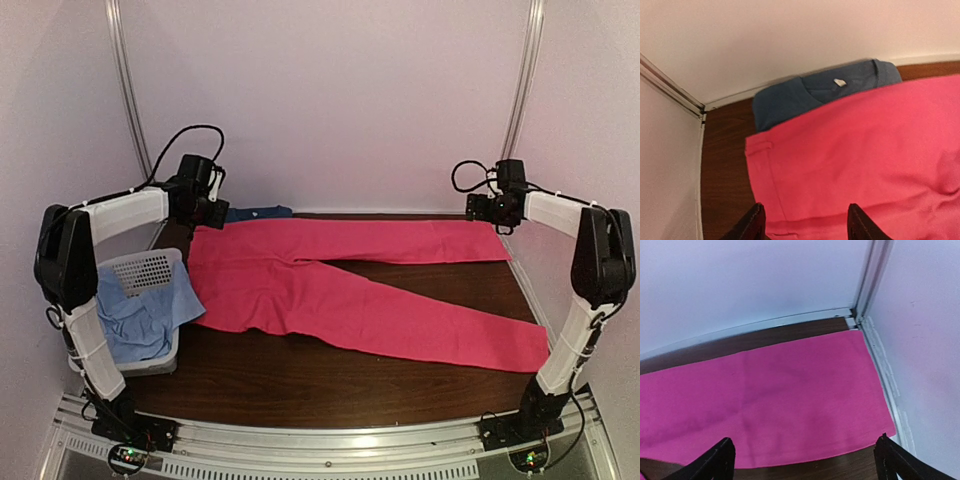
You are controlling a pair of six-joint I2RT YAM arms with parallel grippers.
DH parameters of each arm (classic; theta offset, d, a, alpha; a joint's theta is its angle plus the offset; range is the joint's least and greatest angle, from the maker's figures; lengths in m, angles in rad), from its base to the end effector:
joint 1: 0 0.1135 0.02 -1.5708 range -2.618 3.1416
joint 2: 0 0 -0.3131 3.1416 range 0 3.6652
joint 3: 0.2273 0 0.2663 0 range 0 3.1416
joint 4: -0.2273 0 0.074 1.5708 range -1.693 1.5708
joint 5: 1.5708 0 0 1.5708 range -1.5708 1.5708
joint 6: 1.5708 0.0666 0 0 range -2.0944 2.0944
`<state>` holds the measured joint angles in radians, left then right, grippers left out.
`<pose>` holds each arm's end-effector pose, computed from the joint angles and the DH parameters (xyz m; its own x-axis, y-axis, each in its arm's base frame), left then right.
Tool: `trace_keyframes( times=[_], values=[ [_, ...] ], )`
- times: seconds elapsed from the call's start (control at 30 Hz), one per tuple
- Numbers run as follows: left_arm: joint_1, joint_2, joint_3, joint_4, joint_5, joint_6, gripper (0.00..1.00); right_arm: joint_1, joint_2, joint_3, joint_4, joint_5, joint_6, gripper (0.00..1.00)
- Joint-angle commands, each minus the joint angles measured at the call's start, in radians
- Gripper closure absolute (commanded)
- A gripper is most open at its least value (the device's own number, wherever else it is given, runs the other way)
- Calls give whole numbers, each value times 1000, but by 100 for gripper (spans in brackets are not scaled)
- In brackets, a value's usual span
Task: Fold and stack the mixed laundry pile
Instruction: Flatten out the crumpled trousers at the center of the board.
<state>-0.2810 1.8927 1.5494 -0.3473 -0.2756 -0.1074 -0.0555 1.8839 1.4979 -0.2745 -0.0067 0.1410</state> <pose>0.4758 -0.1185 0.2917 -0.6155 0.0703 -0.7850 -0.0007 0.9960 0.0897 0.4897 -0.0268 0.2830 -0.5994 0.1741 -0.7813 0.1358 0.9840 0.1150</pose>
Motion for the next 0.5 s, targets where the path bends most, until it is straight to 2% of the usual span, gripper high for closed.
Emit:
trace_keyframes(
  times=[0.0, 0.13, 0.23, 0.47],
  values=[
    [-59, -88, -177, -94, 92, -34, 45, 148, -200, -237, -60, -149, 23, 4],
    [-79, -101, -243, -186, 99, -68, 53, 272, -329, -406, -109, -167, 72, 7],
    [-80, -109, -294, -242, 82, -117, 58, 316, -367, -514, -139, -181, 137, 12],
    [-67, -128, -372, -367, -133, -223, 66, 324, -393, -673, -171, -185, 194, 24]
  ],
)
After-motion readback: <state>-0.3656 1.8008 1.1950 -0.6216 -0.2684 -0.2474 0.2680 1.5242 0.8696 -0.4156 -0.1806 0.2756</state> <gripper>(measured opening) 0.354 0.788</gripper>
